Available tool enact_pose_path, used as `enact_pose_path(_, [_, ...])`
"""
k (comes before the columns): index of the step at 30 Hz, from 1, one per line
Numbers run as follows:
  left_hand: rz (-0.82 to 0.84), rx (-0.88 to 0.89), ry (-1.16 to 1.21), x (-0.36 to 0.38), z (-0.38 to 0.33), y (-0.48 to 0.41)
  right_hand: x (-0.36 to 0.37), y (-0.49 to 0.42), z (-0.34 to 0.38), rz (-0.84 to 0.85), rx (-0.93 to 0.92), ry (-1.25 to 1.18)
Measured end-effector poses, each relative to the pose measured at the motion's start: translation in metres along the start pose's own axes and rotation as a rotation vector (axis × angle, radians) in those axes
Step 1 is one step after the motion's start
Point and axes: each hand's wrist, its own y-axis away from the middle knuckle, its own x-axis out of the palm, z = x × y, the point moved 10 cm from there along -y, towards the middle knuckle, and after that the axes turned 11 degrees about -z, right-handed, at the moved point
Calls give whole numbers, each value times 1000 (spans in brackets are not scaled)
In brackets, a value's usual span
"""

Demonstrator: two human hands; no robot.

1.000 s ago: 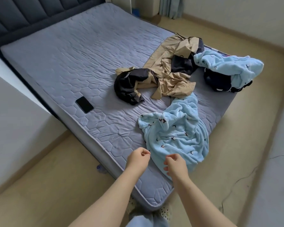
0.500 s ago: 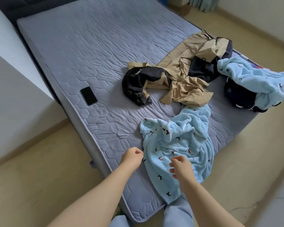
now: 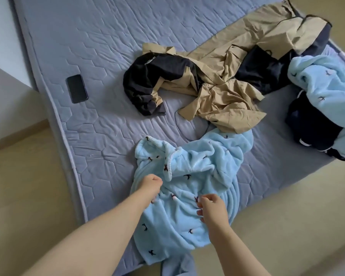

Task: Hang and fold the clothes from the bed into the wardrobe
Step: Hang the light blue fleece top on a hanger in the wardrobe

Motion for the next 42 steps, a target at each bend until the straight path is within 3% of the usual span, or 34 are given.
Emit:
enact_pose_path(6, [-41,-106,189,46,-15,-44,6,-27,-31,72,71,59])
enact_pose_path(10, [19,-163,100,56,-7,-57,13,-26,-41,93,94,71])
enact_pose_path(12, [106,-80,-22,60,-15,-59,15,-25,-41,96,93,66])
enact_pose_path(16, [45,100,-11,46,-44,-48,14,-19,-26,72,59,54])
enact_pose_path(22, [-160,339,-37,-40,-50,-1,29,14,29,58,-136,114])
enact_pose_path(26, [-234,412,60,-126,-37,24,58,59,76,57,-403,230])
enact_pose_path(29, [-302,417,135,-199,-21,44,99,112,101,94,-656,466])
enact_pose_path(37, [-226,567,357,-345,29,115,212,255,102,181,-954,880])
enact_pose_path(42, [-313,579,436,-435,83,146,258,345,105,258,-1027,702])
